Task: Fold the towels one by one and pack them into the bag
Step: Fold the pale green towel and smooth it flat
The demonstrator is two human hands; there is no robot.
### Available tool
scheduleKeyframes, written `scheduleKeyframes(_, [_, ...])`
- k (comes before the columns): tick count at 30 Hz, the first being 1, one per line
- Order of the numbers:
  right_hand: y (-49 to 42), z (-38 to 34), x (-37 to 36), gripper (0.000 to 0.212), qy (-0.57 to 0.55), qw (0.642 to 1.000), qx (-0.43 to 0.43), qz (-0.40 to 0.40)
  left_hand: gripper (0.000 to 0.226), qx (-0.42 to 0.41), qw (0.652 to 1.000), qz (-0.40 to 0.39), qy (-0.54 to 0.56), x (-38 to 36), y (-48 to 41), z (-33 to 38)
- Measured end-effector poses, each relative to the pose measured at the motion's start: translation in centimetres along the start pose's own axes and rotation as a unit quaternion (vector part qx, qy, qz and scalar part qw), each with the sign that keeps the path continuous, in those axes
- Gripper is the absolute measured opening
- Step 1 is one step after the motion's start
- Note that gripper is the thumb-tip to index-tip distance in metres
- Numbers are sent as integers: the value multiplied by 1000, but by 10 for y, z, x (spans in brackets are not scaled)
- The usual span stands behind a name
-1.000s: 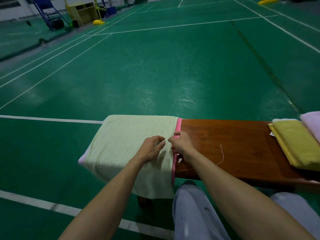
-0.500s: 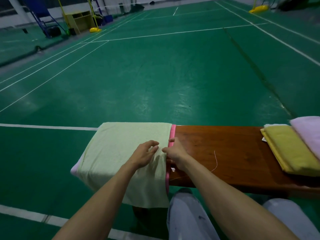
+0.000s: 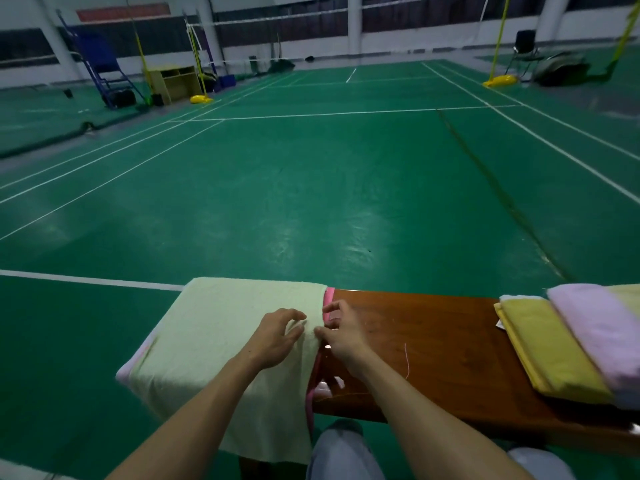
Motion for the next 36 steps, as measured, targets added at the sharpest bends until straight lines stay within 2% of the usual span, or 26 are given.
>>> scheduleKeyframes(6, [12,-8,22,35,-16,999,24,32,28,-15,999,-5,-43,-1,2,24])
scheduleKeyframes(12, [27,8,65,30,-33,996,6,88,30,-40,996,-37,-69,-21,-3,53])
scheduleKeyframes(23, [56,42,151,24,-26,989,-35,144,38,-81,989,-100,-71,-81,-32,120])
scheduleKeyframes(30, [86,64,226,27,-8,977,-52,208,43,-108,985,-133,-30,-127,-58,182])
scheduleKeyframes(36, [115,66,287,27,-81,949,-34,302,47,-139,977,-154,53,-159,-69,242])
Point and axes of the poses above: each hand's wrist, its own y-axis away from the middle knuckle, its own x-axis out of the back of the hand, z = x × y, the point moved 7 cm from there along -y, towards the middle knuckle, and after that the axes turned 11 degrees about -z, right-handed, at the moved point
